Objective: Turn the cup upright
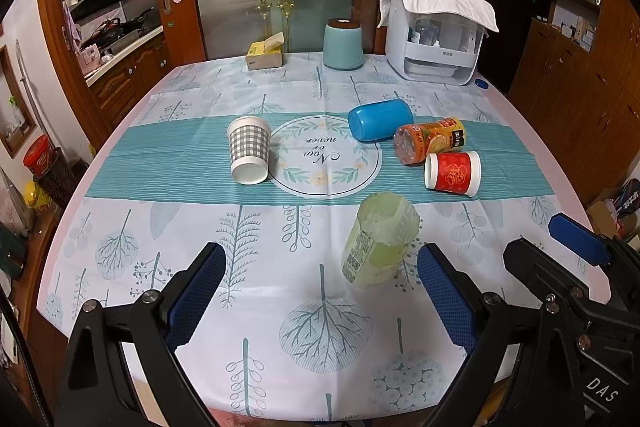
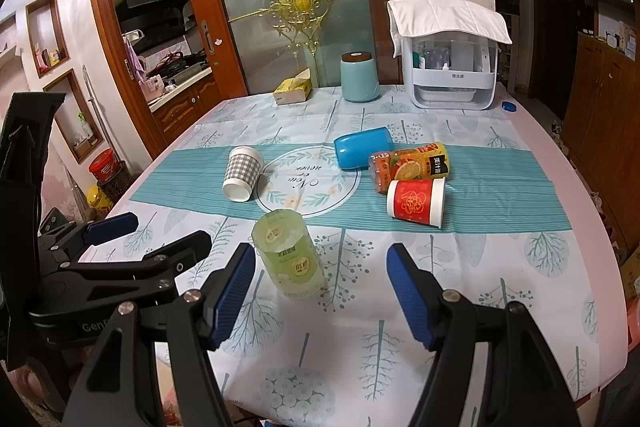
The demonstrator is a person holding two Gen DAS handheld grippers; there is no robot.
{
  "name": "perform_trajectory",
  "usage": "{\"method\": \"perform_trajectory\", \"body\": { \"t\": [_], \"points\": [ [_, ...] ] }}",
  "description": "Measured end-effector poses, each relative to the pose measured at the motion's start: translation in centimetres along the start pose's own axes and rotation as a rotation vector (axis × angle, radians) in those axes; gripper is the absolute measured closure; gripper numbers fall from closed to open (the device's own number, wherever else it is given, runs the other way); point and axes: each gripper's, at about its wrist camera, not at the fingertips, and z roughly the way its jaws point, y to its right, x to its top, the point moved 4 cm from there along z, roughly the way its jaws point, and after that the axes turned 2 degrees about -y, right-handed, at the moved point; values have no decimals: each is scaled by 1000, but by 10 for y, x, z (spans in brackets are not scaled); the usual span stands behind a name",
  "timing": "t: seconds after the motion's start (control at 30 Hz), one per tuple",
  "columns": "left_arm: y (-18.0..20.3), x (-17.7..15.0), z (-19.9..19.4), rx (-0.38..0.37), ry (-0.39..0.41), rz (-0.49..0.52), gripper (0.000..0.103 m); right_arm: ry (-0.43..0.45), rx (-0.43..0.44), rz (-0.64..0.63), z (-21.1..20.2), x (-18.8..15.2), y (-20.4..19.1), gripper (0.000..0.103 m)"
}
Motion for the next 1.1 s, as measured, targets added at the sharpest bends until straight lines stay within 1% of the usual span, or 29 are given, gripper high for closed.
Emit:
{"method": "perform_trajectory", "body": {
  "t": [0.53,1.1],
  "points": [
    [0,1,4,-1,-7,0,7,-15,4,8,5,-4,-1,34],
    [-8,-8,6,-1,-20,1,7,-20,6,10,5,-5,-2,34]
  ]
}}
